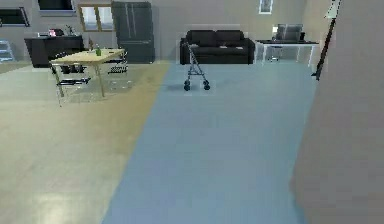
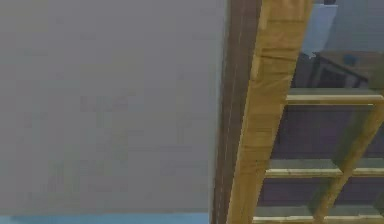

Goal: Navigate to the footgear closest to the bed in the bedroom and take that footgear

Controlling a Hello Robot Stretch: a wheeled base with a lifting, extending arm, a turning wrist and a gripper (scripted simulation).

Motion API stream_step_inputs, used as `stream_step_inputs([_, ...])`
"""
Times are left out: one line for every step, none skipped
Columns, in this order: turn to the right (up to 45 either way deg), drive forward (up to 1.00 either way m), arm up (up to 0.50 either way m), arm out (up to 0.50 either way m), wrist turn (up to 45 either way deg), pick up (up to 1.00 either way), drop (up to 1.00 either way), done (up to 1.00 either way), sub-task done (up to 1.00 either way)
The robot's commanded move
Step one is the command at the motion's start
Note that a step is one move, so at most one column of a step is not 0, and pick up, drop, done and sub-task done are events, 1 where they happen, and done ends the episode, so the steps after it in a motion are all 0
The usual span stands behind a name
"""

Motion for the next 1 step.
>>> stream_step_inputs([-33.0, 0.00, 0.00, 0.00, 0.0, 0.00, 0.00, 0.00, 0.00])
